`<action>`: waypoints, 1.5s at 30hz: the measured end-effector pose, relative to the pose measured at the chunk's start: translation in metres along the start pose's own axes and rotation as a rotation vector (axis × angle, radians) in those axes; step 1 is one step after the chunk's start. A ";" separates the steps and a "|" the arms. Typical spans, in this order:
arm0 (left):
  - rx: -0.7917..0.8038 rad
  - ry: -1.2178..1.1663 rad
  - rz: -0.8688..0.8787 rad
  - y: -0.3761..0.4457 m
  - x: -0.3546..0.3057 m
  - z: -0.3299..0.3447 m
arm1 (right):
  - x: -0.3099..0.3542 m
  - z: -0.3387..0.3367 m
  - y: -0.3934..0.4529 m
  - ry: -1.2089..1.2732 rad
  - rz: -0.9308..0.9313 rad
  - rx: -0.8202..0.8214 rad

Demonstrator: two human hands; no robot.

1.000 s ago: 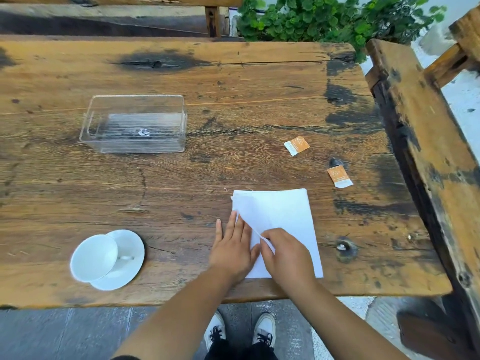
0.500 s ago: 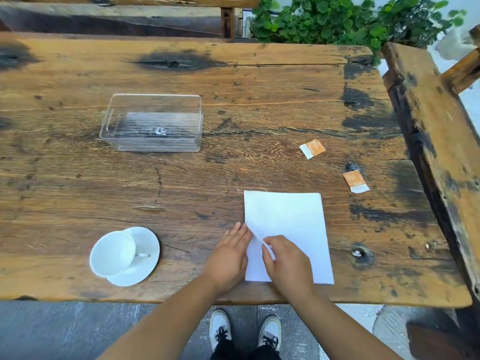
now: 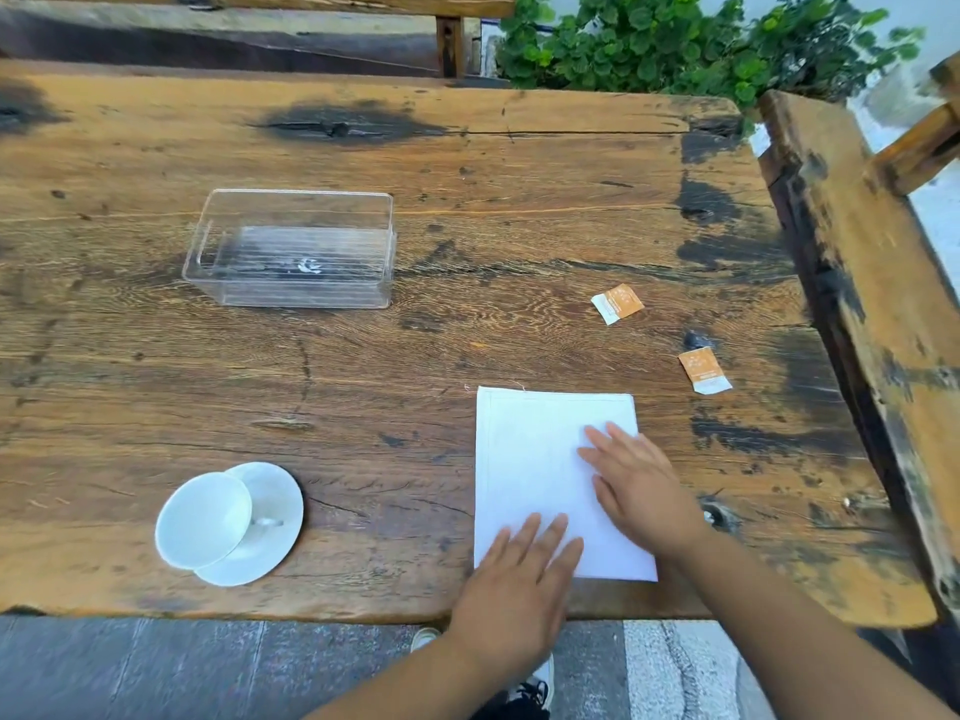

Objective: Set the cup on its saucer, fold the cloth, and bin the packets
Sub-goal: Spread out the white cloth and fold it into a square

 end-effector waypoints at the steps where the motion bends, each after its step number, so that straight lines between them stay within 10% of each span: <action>1: 0.042 0.067 0.041 0.006 0.005 0.008 | -0.012 0.005 0.001 -0.065 -0.002 0.073; 9: 0.070 0.333 -0.074 0.035 0.087 -0.015 | 0.005 -0.001 -0.069 -0.195 -0.062 -0.020; 20: 0.118 0.222 0.379 -0.045 0.028 0.001 | 0.026 0.005 -0.137 -0.038 -0.297 -0.044; 26: -0.188 -0.261 -0.140 -0.001 0.063 -0.065 | -0.021 -0.041 -0.096 0.329 0.225 -0.197; 36: -0.206 -0.236 -0.522 0.071 0.118 -0.045 | -0.064 -0.006 -0.022 0.212 0.607 -0.137; 42: -0.300 0.179 -0.253 0.064 0.079 -0.045 | -0.021 -0.012 -0.026 -0.109 0.279 -0.297; 45: -0.128 0.246 0.016 0.058 0.041 -0.010 | 0.017 0.017 -0.032 -0.157 -0.026 -0.109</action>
Point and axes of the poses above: each hand's wrist, its own y-axis towards the middle knuckle, its own z-axis out of the palm, x = y × z, the point moved 9 cm from there along y, towards the middle knuckle, and after that the axes turned 13 degrees about -x, right-handed, at the moved point
